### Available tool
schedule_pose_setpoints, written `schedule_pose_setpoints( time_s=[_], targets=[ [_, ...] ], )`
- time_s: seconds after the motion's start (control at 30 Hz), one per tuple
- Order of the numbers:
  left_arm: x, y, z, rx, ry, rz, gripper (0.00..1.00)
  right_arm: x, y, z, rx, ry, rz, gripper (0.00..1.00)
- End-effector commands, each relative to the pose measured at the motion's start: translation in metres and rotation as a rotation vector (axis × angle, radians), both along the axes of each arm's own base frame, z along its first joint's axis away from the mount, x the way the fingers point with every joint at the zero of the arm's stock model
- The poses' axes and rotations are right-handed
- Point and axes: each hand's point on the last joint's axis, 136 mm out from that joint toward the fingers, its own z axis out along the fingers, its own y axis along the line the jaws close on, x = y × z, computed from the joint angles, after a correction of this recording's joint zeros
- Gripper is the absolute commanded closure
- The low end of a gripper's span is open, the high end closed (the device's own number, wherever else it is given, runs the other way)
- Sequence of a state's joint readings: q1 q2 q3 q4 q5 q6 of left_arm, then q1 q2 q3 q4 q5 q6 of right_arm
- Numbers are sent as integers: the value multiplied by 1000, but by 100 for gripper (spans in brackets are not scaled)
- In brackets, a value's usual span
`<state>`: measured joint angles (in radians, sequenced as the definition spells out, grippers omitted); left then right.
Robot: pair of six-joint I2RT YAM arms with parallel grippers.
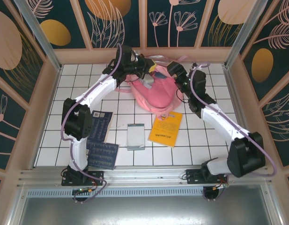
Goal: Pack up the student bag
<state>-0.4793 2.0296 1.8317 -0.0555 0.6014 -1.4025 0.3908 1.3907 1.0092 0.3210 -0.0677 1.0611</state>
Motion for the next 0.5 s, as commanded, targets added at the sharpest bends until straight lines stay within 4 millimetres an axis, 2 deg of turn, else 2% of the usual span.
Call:
schedule_pose_setpoints(
  time_s=[0.0,0.1,0.27,0.37,0.47],
  targets=[
    [-1,5,35,-37,-98,15,100,2,34,-6,351,161,100,5],
    [0,5,34,-35,-97,17,100,1,45,-9,446,184,121,4],
    [-1,5,32,-33,-97,12,100,3,57,-21,496,213,107,4],
    [-2,5,31,-33,-96,9,100,17,58,-25,532,189,84,5],
    [-4,7,29,-33,-91,18,100,34,62,-20,563,144,78,7]
  ],
)
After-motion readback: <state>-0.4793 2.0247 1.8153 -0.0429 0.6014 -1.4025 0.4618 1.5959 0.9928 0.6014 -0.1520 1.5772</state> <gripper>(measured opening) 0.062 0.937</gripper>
